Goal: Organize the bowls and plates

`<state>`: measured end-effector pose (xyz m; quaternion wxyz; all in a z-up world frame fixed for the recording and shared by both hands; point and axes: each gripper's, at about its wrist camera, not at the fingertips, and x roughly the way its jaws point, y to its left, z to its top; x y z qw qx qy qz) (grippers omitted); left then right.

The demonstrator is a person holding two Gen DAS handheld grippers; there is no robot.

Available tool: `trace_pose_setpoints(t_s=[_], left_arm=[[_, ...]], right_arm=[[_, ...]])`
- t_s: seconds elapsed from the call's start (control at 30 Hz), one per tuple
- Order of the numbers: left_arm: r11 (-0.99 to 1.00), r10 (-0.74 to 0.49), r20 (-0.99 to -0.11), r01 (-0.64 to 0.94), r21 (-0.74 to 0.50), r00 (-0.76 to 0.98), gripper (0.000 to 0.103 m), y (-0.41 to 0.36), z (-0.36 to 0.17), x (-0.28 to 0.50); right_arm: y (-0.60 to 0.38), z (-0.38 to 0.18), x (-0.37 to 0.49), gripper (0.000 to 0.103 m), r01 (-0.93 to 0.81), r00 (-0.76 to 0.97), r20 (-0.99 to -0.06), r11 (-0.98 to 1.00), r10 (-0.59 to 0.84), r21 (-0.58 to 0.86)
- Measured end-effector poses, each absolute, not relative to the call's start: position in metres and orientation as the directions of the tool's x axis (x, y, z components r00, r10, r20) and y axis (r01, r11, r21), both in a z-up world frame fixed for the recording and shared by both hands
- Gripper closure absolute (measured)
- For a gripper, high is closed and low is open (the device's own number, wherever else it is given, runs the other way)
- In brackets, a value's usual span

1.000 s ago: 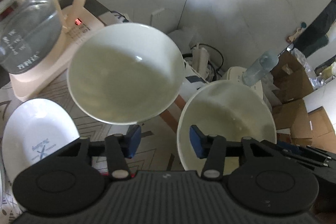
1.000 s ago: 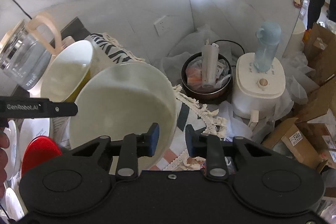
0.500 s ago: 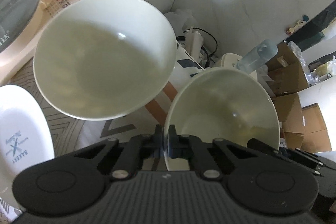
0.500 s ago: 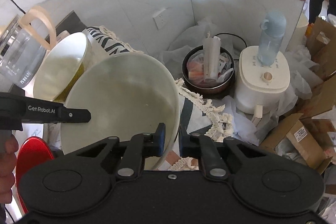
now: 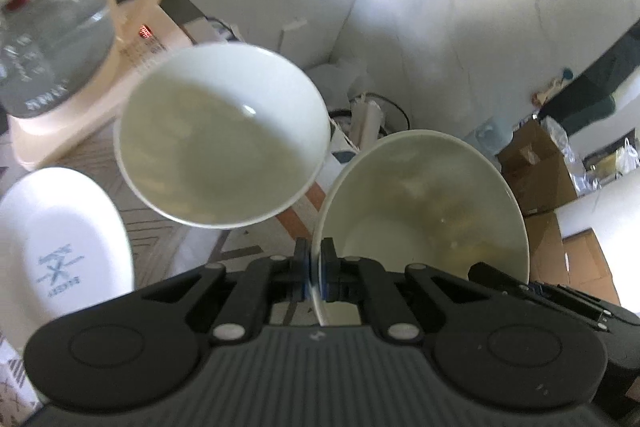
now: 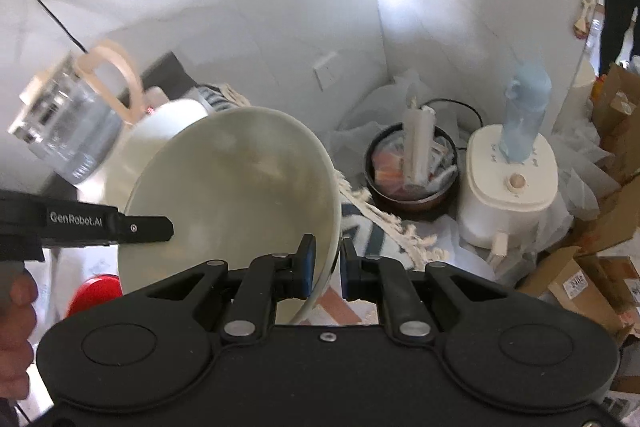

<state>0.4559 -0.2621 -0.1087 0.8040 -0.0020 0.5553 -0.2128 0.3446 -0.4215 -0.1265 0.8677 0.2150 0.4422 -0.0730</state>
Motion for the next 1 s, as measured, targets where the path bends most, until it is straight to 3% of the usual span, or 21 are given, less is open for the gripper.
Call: trace_pose_setpoints(t_s=[0.57, 1.0], left_arm=[[0.954, -0.296, -0.843, 0.181, -0.238, 0.450, 0.100, -0.196, -0.053, 0.415], [0.968, -0.242, -0.852, 0.061, -0.242, 0.464, 0.099, -0.143, -0.056, 0.391]], right_arm=[[-0.381, -0.080, 0.340, 0.090, 0.121, 0.698, -0.697, 0.933, 0.163, 0.339], [-0.339, -0.075, 0.339, 0.090, 0.009, 0.694, -0.678, 0.938, 0.243, 0.346]])
